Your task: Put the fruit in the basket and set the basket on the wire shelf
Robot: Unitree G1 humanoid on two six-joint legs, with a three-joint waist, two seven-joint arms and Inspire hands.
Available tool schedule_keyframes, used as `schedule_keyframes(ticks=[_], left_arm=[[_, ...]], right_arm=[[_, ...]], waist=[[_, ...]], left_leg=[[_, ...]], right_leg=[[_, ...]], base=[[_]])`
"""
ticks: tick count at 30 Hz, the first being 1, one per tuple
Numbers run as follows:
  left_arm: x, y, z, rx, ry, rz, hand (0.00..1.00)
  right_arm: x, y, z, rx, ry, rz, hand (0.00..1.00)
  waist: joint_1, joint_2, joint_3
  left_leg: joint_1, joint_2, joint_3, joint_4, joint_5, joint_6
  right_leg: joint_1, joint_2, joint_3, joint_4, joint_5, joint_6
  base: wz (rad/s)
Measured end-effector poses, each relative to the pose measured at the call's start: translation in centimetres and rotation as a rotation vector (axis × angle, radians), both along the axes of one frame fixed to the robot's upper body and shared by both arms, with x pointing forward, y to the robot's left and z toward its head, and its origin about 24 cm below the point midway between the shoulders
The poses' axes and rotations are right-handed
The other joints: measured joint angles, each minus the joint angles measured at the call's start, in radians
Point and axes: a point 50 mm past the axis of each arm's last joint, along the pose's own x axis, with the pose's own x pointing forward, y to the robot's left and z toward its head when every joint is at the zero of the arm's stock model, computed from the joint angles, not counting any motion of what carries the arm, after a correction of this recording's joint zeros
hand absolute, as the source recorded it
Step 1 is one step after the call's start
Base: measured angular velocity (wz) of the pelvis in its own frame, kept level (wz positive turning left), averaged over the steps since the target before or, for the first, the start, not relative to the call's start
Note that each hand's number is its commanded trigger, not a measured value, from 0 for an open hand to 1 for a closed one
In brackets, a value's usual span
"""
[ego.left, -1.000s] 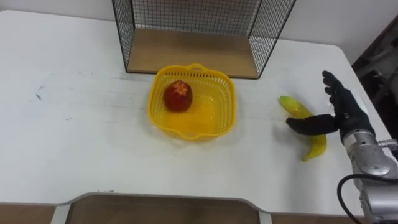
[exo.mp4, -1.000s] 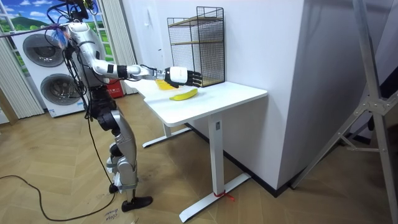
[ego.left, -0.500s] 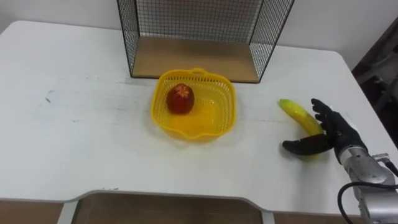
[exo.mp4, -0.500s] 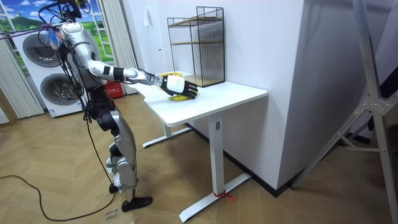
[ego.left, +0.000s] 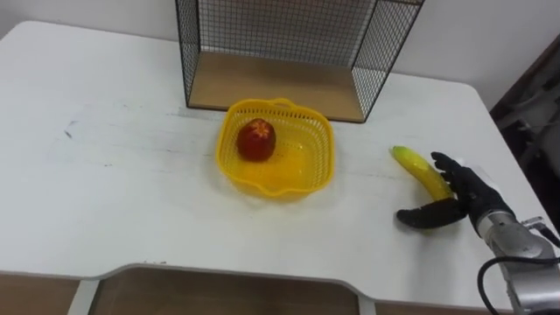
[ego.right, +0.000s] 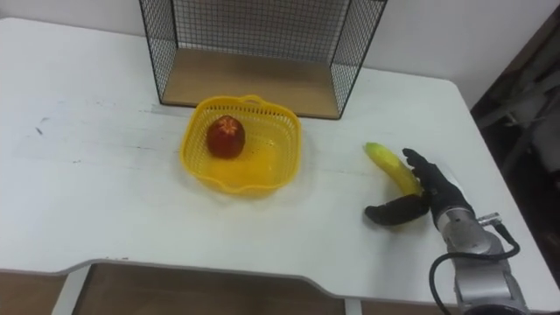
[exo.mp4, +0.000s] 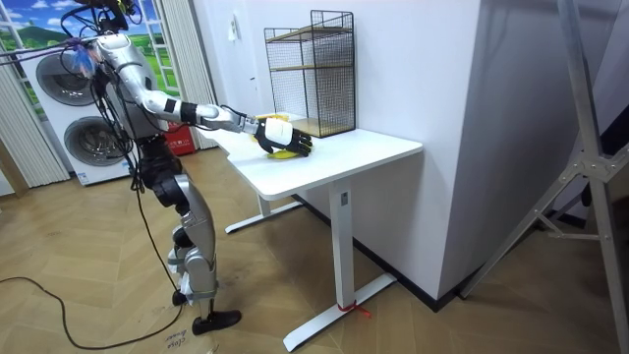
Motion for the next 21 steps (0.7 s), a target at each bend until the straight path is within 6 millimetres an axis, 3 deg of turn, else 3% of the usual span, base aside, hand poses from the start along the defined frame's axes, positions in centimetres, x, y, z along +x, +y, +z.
schedule_keyframes(ticks=[3,4,6,12,21], left_arm=[[0.0,0.1,0.0,0.002,0.003,0.001,0.0],[-0.1,0.1,0.0,0.002,0.004,0.001,0.0],[-0.2,0.1,0.0,0.003,0.01,0.003,0.0],[0.1,0.1,0.0,0.005,0.005,0.002,0.0],[0.3,0.1,0.0,0.007,0.007,0.001,0.0]], right_arm=[[-0.1,-0.1,-0.1,0.001,0.011,-0.006,0.02],[-0.1,-0.1,-0.1,0.001,0.012,-0.007,0.58],[-0.1,-0.1,-0.2,-0.002,0.018,-0.008,1.0],[0.1,-1.1,0.3,-0.128,0.021,-0.022,1.0],[-0.2,-2.7,0.8,-0.2,0.064,-0.041,1.0]], waist=[[0.002,0.001,-0.0001],[0.003,0.001,-0.0001],[0.004,0.004,-0.0003],[0.006,0.01,-0.0034],[0.049,0.018,-0.0034]], left_leg=[[0.0,0.0,-0.007,0.0,0.0,0.0],[0.0,0.0,-0.008,0.001,0.0,0.0],[0.003,0.0,-0.01,0.002,0.0,0.0],[0.005,0.0,-0.02,0.003,0.0,0.0],[0.019,0.004,-0.017,-0.004,0.0,-0.001]], right_leg=[[0.006,0.0,-0.006,0.0,0.0,0.0],[0.007,0.0,-0.006,0.0,0.0,0.0],[0.013,0.0,-0.008,-0.001,0.0,0.0],[0.024,0.001,-0.016,-0.015,0.001,-0.001],[0.031,0.006,-0.016,-0.015,0.001,-0.001]], base=[[0.07],[0.03],[0.02],[0.05],[0.0]])
